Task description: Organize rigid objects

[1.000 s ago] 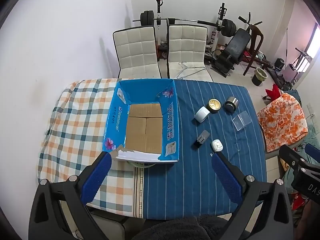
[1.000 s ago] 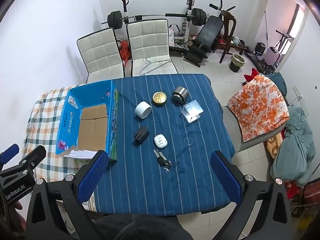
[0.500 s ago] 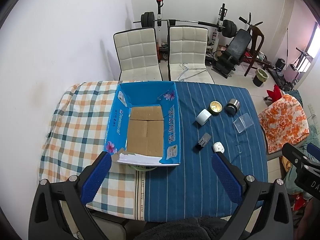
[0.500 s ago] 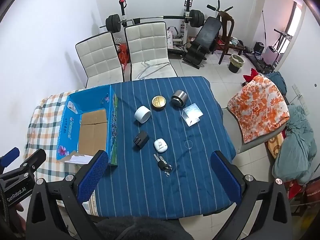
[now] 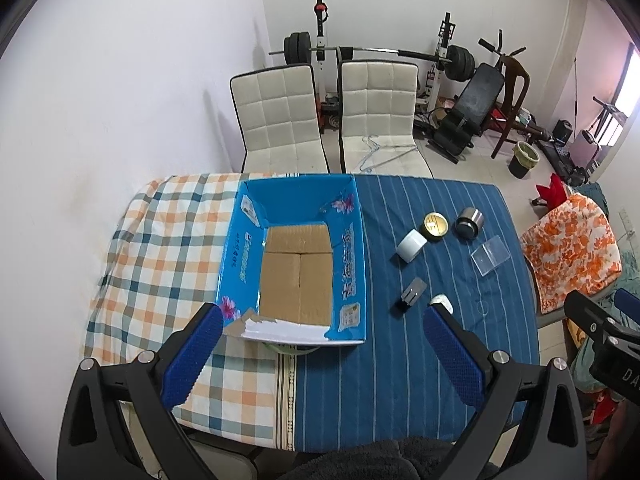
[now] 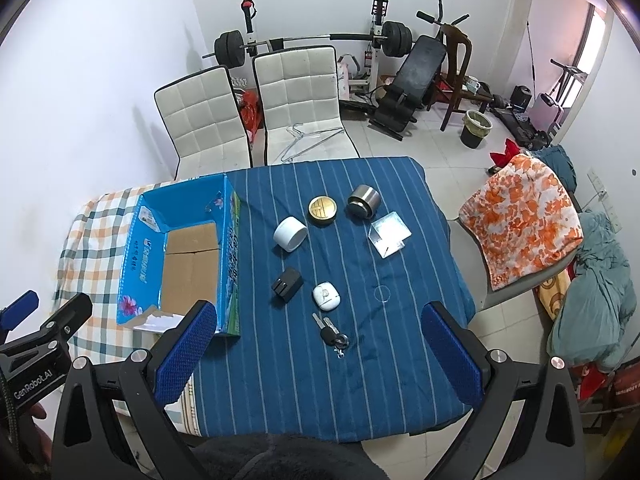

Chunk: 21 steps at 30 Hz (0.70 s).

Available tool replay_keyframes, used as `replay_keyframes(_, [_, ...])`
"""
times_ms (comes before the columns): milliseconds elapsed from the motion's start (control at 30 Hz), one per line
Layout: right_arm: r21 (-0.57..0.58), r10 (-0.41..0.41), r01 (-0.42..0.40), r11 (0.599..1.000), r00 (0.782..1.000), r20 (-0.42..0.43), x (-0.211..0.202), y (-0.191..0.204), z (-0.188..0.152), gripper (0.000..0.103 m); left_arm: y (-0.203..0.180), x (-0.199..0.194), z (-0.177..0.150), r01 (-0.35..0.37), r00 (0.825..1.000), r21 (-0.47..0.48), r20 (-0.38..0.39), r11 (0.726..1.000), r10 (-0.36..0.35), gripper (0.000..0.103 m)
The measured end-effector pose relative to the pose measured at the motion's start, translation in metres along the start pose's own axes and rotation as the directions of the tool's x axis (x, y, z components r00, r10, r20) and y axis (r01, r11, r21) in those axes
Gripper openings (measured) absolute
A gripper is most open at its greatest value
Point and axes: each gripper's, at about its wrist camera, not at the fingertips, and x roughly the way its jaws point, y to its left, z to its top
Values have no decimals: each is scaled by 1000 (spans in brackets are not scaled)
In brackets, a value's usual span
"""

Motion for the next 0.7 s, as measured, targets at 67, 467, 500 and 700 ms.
replay_keyframes(67, [0, 4, -4, 1000, 1000, 10, -3, 2, 2, 103, -2, -4, -2, -1, 1000, 1, 14, 1000, 1, 103])
replay_keyframes(467, [-7, 14, -14, 1000, 998, 55, -21, 8, 15, 103, -6, -16, 3, 2, 999, -5, 43, 1000, -2, 103])
replay_keyframes(500, [-7, 15, -15, 1000, 998, 54, -21, 8, 15, 103, -6, -16, 2, 2, 999, -3, 44, 1000, -2, 103])
replay_keyframes(700, [-13, 21, -20, 1000, 998, 55, -23, 10, 19, 103, -5, -18, 3, -1, 999, -6, 48, 1000, 1, 103])
